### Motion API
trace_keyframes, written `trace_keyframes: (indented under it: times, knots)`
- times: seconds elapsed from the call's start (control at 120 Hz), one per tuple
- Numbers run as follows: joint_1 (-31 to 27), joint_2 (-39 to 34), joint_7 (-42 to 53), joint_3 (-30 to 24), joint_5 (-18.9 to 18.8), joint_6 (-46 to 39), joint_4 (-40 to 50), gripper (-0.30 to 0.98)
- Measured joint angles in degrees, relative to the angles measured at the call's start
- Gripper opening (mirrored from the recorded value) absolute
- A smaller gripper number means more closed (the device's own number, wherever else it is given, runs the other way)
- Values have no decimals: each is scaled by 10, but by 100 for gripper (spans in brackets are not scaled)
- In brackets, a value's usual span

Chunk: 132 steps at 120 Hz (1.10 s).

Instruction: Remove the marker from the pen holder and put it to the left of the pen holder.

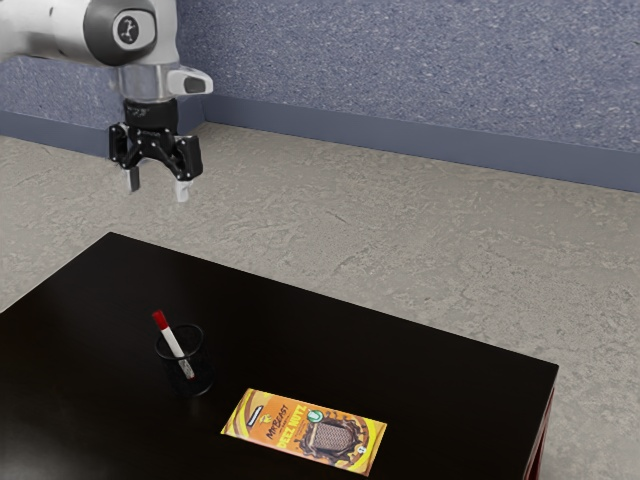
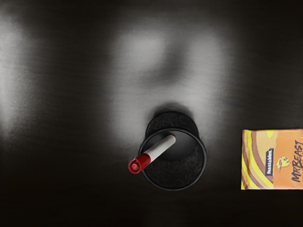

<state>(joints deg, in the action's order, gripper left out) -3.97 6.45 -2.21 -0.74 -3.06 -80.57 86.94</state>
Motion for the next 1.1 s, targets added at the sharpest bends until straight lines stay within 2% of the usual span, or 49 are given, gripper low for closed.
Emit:
trace_keyframes:
  times: [0.3,0.442,0.55,0.733,0.85,1.1]
  knots:
    - [-2,-6,-8,4,11,-70,-5,69]
    - [-1,-61,-11,4,26,-153,148,69]
    - [-1,-83,-13,4,49,-203,227,69]
    - [2,-90,-15,11,79,-288,316,69]
    - [-3,-54,-15,11,87,-340,335,69]
    - [30,-65,-14,65,107,-312,332,69]
